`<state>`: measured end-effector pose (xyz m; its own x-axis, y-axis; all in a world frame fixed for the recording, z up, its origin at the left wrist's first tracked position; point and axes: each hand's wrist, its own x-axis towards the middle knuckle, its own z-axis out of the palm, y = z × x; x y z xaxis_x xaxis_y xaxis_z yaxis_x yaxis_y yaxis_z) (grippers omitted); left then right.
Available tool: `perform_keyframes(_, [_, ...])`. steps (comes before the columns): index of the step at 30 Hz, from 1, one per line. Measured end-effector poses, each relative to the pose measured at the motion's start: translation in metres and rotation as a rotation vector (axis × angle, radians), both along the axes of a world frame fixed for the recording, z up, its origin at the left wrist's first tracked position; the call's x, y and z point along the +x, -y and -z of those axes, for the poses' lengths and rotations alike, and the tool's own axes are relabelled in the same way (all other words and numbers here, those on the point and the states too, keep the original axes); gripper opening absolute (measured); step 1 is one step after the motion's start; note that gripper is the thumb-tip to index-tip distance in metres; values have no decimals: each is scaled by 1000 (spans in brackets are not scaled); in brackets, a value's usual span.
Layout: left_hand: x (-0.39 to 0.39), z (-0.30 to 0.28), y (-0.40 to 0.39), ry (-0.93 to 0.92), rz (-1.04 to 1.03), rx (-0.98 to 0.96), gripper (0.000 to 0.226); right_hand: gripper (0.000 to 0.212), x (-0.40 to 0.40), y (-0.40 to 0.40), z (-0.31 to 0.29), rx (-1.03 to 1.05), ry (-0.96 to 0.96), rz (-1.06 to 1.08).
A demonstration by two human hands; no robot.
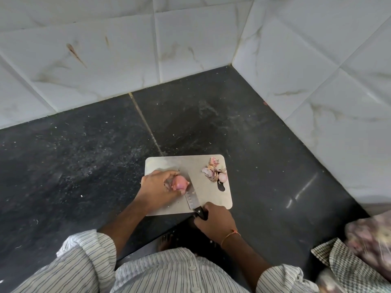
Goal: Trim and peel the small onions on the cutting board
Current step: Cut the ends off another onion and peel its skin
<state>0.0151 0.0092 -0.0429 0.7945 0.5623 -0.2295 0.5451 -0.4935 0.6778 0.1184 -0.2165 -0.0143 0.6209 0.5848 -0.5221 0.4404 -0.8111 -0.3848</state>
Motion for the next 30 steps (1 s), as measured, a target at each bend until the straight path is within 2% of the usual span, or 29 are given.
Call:
perform_keyframes(6, [6, 10, 4, -12, 68, 34, 69, 17, 5, 27, -4, 149, 1, 105])
perform_keyframes(11, [13, 12, 13, -25, 82, 47, 72, 18, 2, 41, -10, 220, -13, 212])
perform_keyframes(13, [10, 16, 13, 6, 36, -3, 75, 23, -1, 41, -14, 239, -17, 231])
perform_keyframes(16, [7, 20, 9, -3, 22, -58, 79, 29, -7, 39, -17, 256, -15, 214])
perform_keyframes(25, [11, 15, 8, -83, 121, 108, 83, 19, -26, 31, -16, 256, 68, 105])
perform_keyframes(30, [9, 15, 9, -128, 200, 120, 97, 23, -29, 29, -19, 206, 104, 41])
